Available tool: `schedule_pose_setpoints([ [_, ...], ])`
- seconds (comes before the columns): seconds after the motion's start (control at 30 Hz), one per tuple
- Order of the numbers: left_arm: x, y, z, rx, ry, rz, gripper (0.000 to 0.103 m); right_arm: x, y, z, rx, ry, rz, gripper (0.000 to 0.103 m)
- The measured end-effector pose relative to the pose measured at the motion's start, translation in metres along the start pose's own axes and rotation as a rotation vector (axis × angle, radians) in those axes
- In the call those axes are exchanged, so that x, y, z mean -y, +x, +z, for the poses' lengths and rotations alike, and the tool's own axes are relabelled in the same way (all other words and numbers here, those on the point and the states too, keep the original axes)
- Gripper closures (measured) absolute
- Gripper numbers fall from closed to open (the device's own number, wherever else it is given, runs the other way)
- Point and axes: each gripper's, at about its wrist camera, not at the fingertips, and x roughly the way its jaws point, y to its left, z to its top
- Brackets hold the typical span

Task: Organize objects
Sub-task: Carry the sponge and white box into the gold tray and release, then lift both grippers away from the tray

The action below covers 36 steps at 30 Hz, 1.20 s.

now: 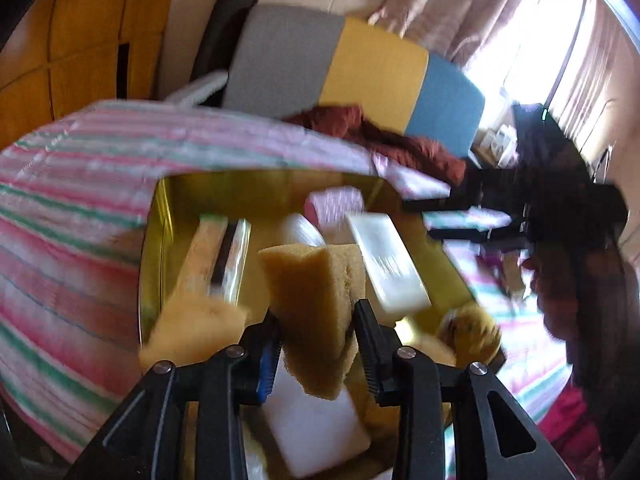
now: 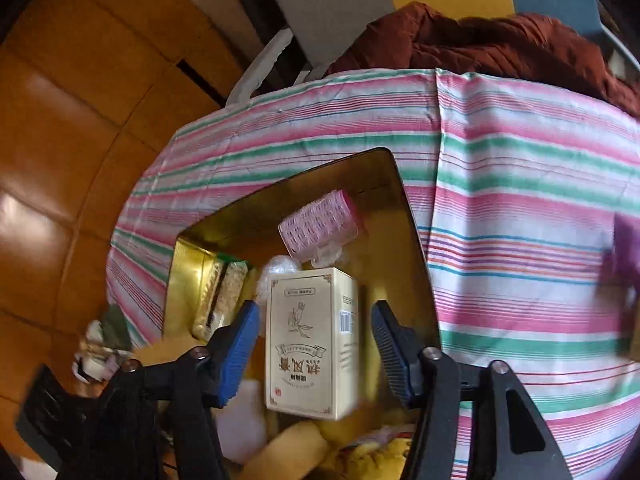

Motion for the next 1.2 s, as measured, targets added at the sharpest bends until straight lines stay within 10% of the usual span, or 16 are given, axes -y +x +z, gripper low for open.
schedule_pose_setpoints([
  [0.17,0.002,0.0,-0.015,0.003,-0.005,-0.053,0.035,-0.004,-0.005,-0.02,0.008,-0.043,-0.017,0.037],
  [0.3,0.008,-0.006,-0.016,0.018,-0.004,-0.058,0.033,-0.018,-0.019,-0.037,0.071,-0.141,-0.084,0.035],
  [0.53,0.007,-0.022,-0.014,0.063,-0.017,0.019,0.024,-0.042,-0.026,-0.066,0.187,-0.32,-0.26,0.001],
  [1.2,0.029,-0.043,-0.016,0.121,0.022,0.118,0.019,-0.041,-0.069,-0.112,0.337,-0.321,-0.412,0.0],
])
